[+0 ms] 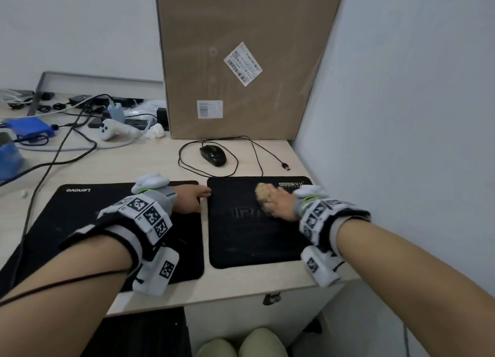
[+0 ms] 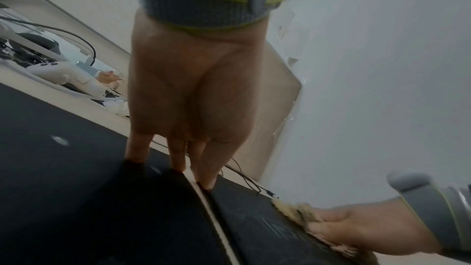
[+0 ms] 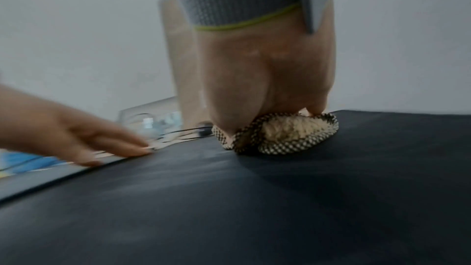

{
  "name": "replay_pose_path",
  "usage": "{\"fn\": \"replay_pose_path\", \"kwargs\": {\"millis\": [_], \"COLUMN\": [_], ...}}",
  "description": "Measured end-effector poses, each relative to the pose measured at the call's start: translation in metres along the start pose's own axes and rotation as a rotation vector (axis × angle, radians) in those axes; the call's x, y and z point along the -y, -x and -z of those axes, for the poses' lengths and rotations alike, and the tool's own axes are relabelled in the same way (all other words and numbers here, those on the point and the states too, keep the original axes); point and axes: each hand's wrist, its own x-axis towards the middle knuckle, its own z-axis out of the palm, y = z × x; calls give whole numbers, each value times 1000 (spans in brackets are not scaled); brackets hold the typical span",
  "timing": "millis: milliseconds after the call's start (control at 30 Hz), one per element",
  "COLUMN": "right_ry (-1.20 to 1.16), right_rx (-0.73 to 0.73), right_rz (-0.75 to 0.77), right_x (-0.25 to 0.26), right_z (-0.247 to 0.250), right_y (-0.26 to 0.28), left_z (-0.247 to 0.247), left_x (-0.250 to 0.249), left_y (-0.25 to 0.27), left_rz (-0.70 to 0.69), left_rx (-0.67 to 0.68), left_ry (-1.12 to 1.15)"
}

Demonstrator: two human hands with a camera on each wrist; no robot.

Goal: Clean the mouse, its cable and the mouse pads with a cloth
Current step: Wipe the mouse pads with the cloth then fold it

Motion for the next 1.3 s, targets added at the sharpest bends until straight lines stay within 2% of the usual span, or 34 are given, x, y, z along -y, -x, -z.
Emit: {"fn": "replay_pose_path", "kwargs": {"millis": [133, 200, 367, 500, 667, 767, 933, 1033, 1167, 1300], "right_ry": [-141, -170, -235, -139, -46, -55, -316, -418, -307, -284], "right_rx": [-49, -69, -66, -37, -128, -133, -117, -137, -144, -122], "right_rz": [-262, -265, -119, 130, 355, 365, 280, 128, -184, -291], "right_x": [-59, -60, -25, 39, 86, 91, 33, -32, -106, -108], "right_z": [-26, -33, -40, -26, 13, 27, 29, 6, -21, -32], "right_y": [14, 18, 17, 4, -31, -55, -92, -102, -67, -43], "left_z": [1, 2, 14, 21, 41, 48, 41, 34, 26, 16], "left_x": [-1, -2, -17, -23, -7, -1, 3, 0, -12, -18], "left_y": [-3, -7, -21, -39, -74, -80, -88, -86, -74, -62], "left_rz": [8, 22, 33, 56, 31, 35, 28, 22, 32, 58], "left_rx": [-20, -48, -81, -87, -160, -193, -166, -132, -103, -68], "left_ry": [38, 57, -30, -63, 125, 159, 147, 120, 10, -7]}}
